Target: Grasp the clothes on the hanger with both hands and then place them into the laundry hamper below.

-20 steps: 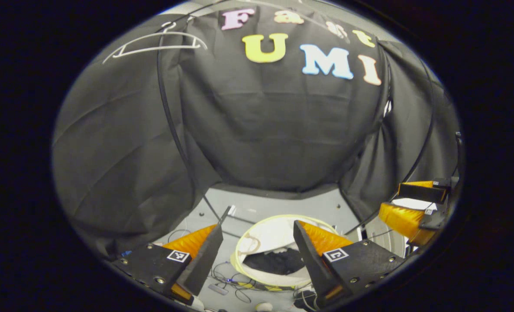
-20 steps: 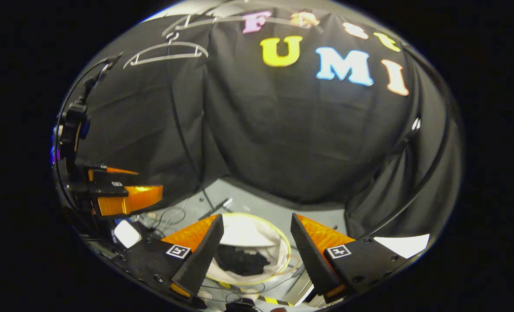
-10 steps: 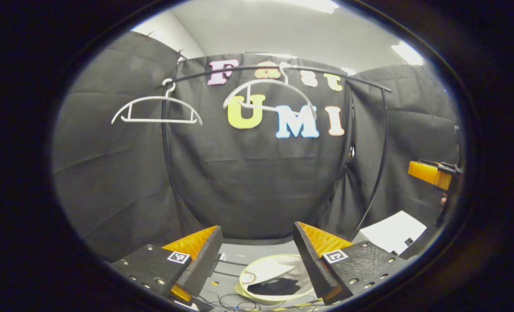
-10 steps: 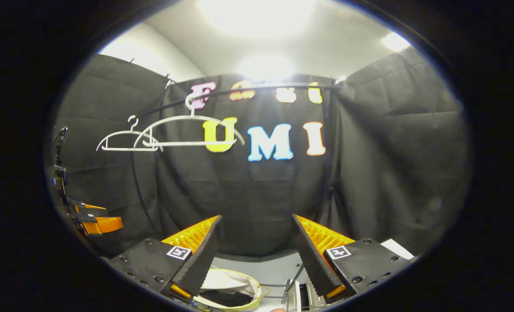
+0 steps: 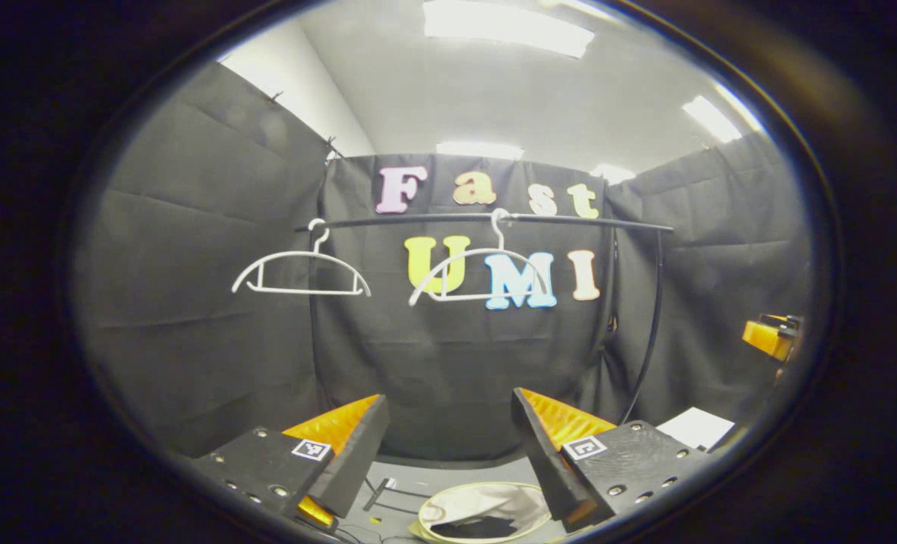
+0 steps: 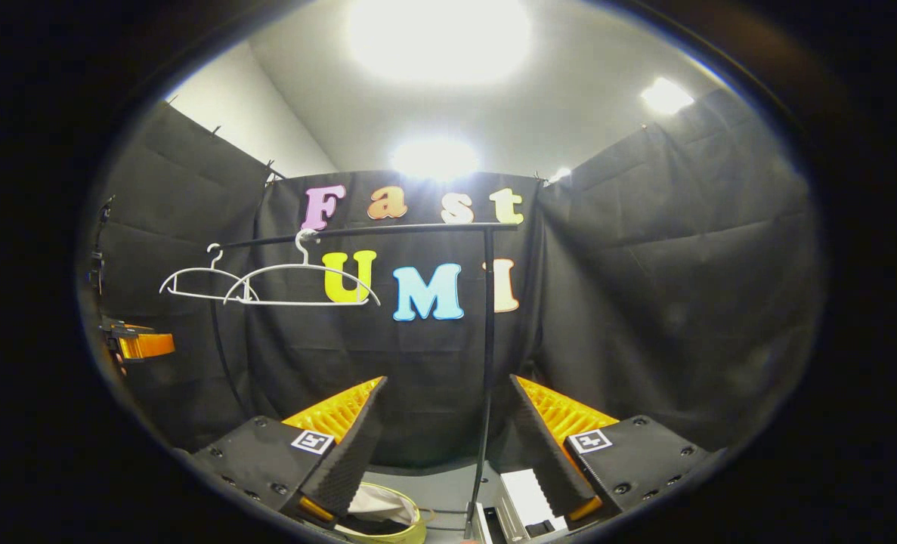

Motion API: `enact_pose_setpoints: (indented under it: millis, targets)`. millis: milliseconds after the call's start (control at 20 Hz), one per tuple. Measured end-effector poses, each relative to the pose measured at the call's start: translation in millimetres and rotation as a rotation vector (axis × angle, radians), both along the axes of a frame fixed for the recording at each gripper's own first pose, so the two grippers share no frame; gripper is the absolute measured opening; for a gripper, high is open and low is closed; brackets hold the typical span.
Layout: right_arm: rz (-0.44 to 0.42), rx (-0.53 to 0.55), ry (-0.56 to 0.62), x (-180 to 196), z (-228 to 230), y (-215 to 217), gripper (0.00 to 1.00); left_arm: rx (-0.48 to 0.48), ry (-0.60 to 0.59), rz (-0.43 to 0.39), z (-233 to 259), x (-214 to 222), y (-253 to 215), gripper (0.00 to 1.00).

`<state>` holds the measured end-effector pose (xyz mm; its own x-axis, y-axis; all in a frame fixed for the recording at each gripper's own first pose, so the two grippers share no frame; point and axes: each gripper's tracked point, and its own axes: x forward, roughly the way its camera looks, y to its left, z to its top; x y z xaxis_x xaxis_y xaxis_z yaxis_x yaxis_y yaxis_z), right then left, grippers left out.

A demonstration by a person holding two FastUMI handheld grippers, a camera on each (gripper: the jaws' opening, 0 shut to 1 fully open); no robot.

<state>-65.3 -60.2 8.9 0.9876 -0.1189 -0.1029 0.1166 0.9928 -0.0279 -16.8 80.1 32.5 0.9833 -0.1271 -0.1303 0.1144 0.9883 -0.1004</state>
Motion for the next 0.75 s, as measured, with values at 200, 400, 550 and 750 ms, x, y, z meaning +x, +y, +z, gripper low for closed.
enact_pose_setpoints:
  millis: [200, 400, 550, 750]
  targets:
    - [-0.016, 0.002, -0.010, -9, -1, -16, 0.92, -0.004, -0.013, 0.007, 10, -10, -11, 0.94]
    - [-0.012, -0.008, -0.036, -9, 7, -21, 0.93, 0.007, -0.039, 0.009, 25, -19, -13, 0.94]
    - [-0.003, -0.007, -0.047, -8, 8, -21, 0.93, 0.024, -0.053, 0.013, 33, -24, -16, 0.94]
    - [-0.010, 0.001, -0.035, -2, 3, -27, 0.96, 0.033, -0.055, 0.002, 34, -24, -20, 0.94]
